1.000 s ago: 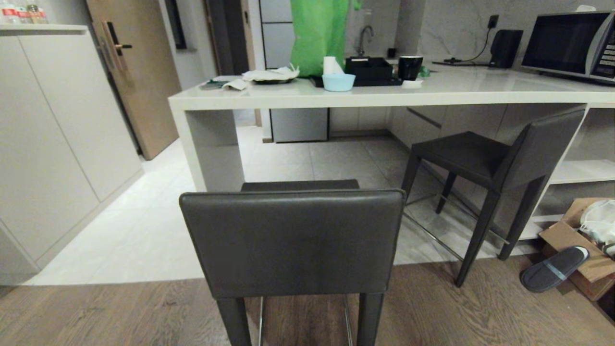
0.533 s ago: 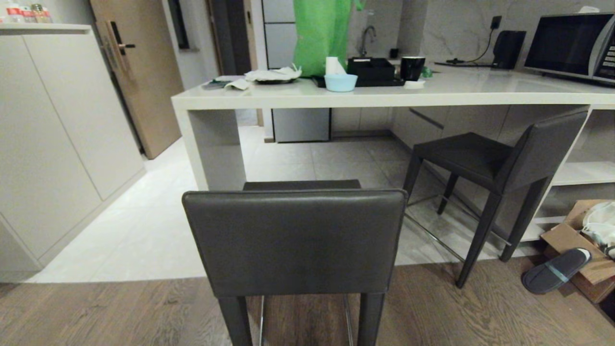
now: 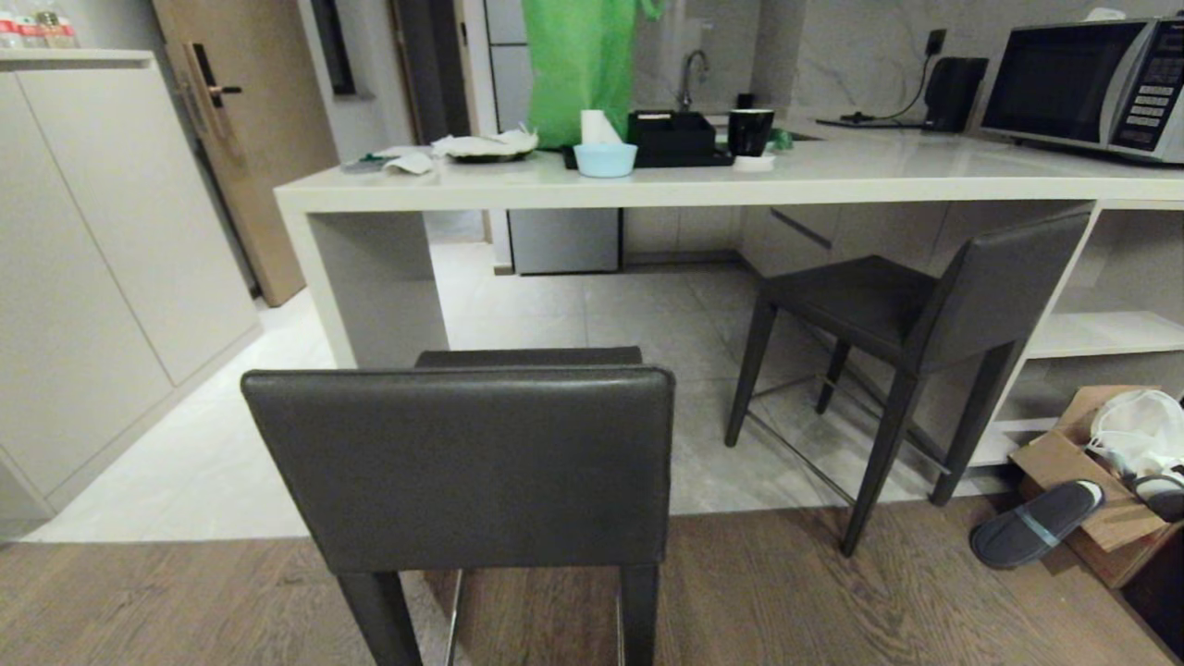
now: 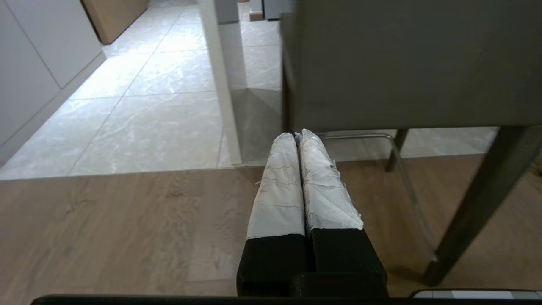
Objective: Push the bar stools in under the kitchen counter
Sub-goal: Pull the gray chair out from under the dining table
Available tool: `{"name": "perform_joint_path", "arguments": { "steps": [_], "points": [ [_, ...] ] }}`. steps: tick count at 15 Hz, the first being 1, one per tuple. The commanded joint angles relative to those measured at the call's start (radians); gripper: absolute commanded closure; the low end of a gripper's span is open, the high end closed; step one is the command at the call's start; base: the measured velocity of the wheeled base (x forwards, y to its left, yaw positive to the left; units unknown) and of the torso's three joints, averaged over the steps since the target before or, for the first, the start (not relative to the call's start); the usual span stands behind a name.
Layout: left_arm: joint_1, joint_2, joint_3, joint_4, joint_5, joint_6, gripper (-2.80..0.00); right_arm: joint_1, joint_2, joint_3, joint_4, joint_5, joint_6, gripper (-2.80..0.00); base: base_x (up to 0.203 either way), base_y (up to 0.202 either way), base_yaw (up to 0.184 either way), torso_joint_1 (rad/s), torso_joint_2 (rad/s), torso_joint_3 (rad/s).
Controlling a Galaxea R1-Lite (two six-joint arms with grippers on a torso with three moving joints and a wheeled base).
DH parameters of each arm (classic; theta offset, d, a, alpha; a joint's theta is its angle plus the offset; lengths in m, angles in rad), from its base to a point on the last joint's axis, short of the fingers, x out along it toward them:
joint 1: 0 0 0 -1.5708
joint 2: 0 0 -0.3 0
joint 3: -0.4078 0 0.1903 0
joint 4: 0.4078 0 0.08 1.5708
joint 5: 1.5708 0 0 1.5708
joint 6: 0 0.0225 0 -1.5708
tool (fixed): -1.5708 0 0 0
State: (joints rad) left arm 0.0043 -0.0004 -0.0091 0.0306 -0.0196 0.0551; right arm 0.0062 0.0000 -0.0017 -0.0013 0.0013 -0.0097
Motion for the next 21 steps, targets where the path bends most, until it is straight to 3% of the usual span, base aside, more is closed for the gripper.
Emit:
{"name": "perform_joint_path", "arguments": {
  "steps": [1, 21],
  "points": [
    [0.000, -0.001, 0.000, 0.000, 0.000, 0.000, 0.00, 0.000, 0.000, 0.000, 0.000, 0.000, -0.001, 0.00, 0.000, -0.194, 0.002, 0.006, 0.00, -0.001],
    [0.000, -0.001, 0.001, 0.000, -0.002, 0.000, 0.00, 0.000, 0.000, 0.000, 0.000, 0.000, -0.001, 0.00, 0.000, -0.196, 0.002, 0.003, 0.00, 0.002]
  ]
}}
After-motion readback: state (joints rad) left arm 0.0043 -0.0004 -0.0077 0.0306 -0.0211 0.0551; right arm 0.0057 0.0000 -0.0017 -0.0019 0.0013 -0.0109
